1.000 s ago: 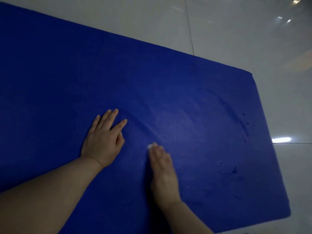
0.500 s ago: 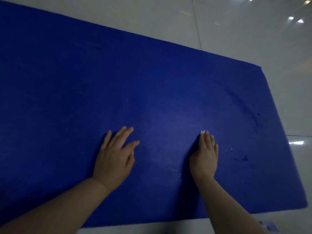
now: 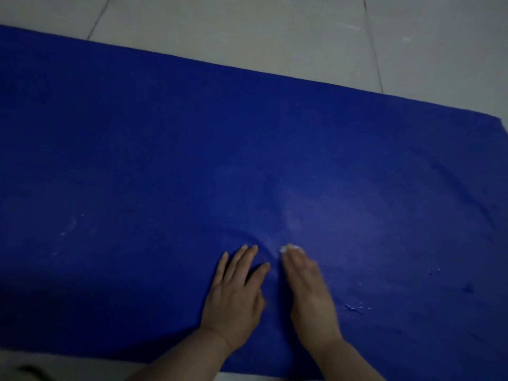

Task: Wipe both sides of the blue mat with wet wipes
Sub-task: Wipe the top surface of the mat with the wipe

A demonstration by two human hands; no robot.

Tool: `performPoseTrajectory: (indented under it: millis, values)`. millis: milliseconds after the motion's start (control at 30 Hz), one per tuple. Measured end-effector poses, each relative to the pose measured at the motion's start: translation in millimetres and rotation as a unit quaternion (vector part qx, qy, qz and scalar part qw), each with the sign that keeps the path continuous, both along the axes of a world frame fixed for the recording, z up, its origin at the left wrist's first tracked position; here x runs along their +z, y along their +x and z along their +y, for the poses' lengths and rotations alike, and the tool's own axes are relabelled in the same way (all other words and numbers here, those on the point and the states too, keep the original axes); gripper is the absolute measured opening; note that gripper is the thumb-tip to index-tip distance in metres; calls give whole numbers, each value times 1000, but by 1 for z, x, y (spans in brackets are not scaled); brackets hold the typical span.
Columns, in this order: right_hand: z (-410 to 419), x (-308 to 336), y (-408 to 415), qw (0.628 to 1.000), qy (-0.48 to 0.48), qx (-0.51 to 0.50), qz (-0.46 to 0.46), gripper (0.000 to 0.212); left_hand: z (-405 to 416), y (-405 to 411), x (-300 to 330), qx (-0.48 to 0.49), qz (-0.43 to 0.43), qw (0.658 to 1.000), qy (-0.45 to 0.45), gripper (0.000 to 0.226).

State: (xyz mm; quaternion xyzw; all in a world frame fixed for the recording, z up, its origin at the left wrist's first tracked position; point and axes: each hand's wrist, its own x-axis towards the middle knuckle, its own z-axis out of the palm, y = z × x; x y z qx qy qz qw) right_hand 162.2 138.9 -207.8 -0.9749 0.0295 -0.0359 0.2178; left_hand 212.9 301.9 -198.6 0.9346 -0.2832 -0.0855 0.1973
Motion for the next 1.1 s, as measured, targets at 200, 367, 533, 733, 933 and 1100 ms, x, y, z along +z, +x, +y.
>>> performPoseTrajectory:
  millis: [200,367,533,733,933,1100]
  values:
    - [-79,15,-49,913,1,-407,16,84,0,-2,-5,7,-16,1000,-12,47]
    - [18,-5,-45,992,-17,-124,-16,76,-1,-1,-3,1,-8,1000,-2,47]
    - [-59,6,-67,967,-23,-253,12,91,0,0,-4,0,-8,1000,-5,47]
    - [0,9,-66,966,25,-259,-11,75,-1,-1,-4,2,-6,1000,2,48]
    - [-61,10,-92,964,-29,-264,20,88,-2,0,-3,3,-2,1000,3,49]
    - [-29,16,-81,934,25,-355,8,78,-2,-1,-3,3,-2,1000,10,49]
